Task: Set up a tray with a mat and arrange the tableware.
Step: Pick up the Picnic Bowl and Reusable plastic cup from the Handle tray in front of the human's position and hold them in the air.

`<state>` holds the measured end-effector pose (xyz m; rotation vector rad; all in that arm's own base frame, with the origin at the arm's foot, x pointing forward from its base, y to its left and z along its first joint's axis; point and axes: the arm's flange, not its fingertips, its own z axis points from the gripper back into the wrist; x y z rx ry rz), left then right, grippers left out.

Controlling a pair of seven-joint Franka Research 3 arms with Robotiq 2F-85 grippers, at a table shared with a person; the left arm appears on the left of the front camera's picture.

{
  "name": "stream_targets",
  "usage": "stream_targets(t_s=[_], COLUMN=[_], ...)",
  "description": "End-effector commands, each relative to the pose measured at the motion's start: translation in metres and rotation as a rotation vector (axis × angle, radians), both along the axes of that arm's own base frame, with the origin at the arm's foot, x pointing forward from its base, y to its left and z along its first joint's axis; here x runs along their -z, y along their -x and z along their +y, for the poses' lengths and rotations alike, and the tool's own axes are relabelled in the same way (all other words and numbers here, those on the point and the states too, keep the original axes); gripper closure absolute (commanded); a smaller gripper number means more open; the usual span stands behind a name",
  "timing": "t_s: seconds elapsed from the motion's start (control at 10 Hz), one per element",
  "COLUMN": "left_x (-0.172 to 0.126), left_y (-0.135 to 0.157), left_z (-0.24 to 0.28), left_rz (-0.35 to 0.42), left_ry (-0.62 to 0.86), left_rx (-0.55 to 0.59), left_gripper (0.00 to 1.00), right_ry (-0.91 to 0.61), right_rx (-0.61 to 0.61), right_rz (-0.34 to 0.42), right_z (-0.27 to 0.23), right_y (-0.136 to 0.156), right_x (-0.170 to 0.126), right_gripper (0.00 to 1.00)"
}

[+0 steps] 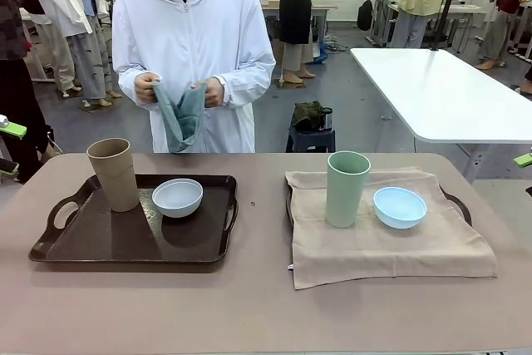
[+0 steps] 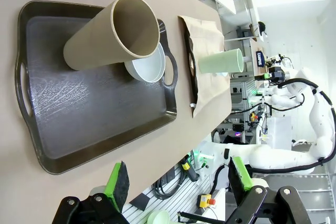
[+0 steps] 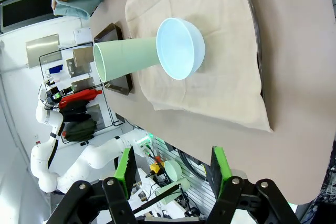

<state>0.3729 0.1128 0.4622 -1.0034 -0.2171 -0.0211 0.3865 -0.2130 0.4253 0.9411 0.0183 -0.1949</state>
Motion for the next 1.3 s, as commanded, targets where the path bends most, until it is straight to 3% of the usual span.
stream_targets(t_s=[0.0,0.1,0.2,0.5,0.7,1.0,1.2], left_x=[-0.008,-0.023,-0.043,-0.077,-0.089,-0.091,-0.084], left_y=[-0.011,-0.02,-0.023,-0.031,-0.045,-0.054,-0.068], left_z=[-0.003,-0.005,-0.009,-0.016,-0.015,-0.016,-0.012], left_rz=[-0.121,-0.263,-0.351,-0.516,-0.687,-0.767,-0.747], left_ry=[-0.022,-0.109,-0.185,-0.369,-0.538,-0.496,-0.49], left_rx=[0.092,0.173,0.24,0.336,0.434,0.556,0.58], left_gripper=[0.0,0.0,0.0,0.0,0.0,0.0,0.0], right_ry=[0.064,0.114,0.169,0.324,0.447,0.629,0.729], right_rx=[-0.005,-0.03,-0.067,-0.142,-0.146,-0.1,-0.069], right_rz=[-0.001,-0.023,-0.037,-0.013,0.015,0.045,-0.002], right_z=[0.015,0.04,0.072,0.176,0.275,0.395,0.467], right_y=[-0.009,-0.014,-0.02,-0.038,-0.054,-0.085,-0.116], right_x=[-0.017,-0.04,-0.068,-0.125,-0.156,-0.166,-0.152], right_gripper=[0.25,0.25,0.25,0.25,0.25,0.25,0.25])
